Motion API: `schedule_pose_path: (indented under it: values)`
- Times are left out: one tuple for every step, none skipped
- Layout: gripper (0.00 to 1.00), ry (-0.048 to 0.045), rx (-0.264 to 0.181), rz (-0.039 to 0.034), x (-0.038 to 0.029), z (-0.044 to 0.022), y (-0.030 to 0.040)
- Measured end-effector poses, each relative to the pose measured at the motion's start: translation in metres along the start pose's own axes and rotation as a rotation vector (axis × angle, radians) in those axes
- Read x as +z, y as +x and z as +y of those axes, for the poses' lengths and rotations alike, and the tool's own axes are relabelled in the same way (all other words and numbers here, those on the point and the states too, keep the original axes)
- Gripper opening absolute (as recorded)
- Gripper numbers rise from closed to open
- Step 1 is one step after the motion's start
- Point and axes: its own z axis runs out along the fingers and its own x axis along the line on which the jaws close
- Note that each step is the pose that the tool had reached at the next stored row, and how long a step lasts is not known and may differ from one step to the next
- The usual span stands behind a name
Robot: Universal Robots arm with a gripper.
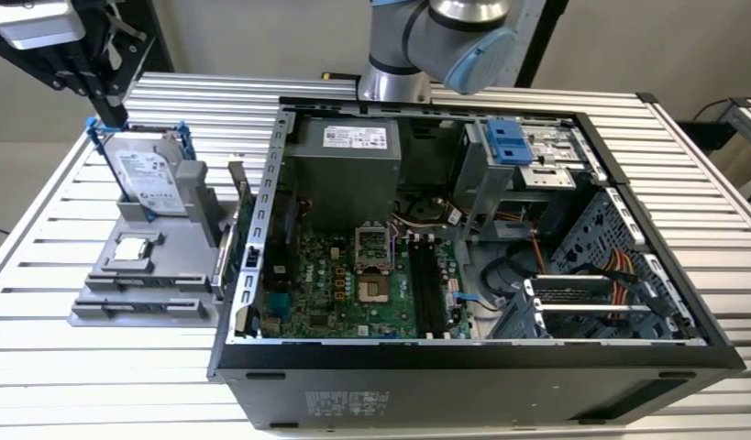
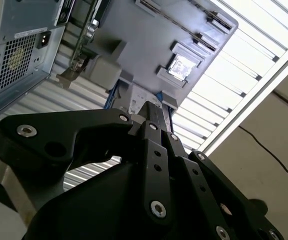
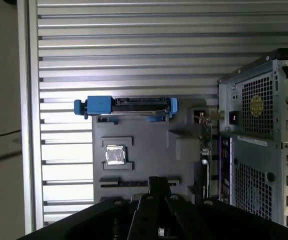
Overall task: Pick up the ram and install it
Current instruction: 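Reach for the ram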
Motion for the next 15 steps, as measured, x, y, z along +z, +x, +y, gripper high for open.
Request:
schedule_pose_path:
  values:
    - [0.0, 0.0001, 0.0, 0.0001, -0.0001, -0.0007, 0.0]
    - [0.0, 0.0, 0.0, 0.0, -0.0001, -0.0017, 0.0]
    - [0.0, 0.0, 0.0, 0.0, -0.0001, -0.0028, -0.0001]
    - [0.0, 0.0001, 0.0, 0.0002, -0.0002, -0.0038, -0.0001]
    - [0.0, 0.0001, 0.0, 0.0002, -0.0002, -0.0047, -0.0002]
    - [0.0, -0.0001, 0.0, 0.0001, -0.0001, -0.0057, -0.0002]
    - [0.0, 0.0001, 0.0, 0.0005, -0.0003, -0.0068, -0.0003]
    - [0.0, 0.0, 0.0, 0.0005, -0.0003, -0.0081, -0.0003]
    - [0.0, 0.0, 0.0, 0.0005, -0.0003, -0.0093, -0.0003]
    - [0.0, 0.0001, 0.0, 0.0007, -0.0004, -0.0105, -0.0004]
    - [0.0, 0.0, 0.0, 0.0006, -0.0004, -0.0117, -0.0004]
    - [0.0, 0.0, 0.0, 0.0006, -0.0004, -0.013, -0.0005]
    - [0.0, 0.0, 0.0, 0.0007, -0.0005, -0.0143, -0.0005]
    - [0.0, 0.0001, 0.0, 0.0007, -0.0006, -0.0157, -0.0006]
    - [0.0, -0.0001, 0.0, 0.0006, -0.0006, -0.017, -0.0007]
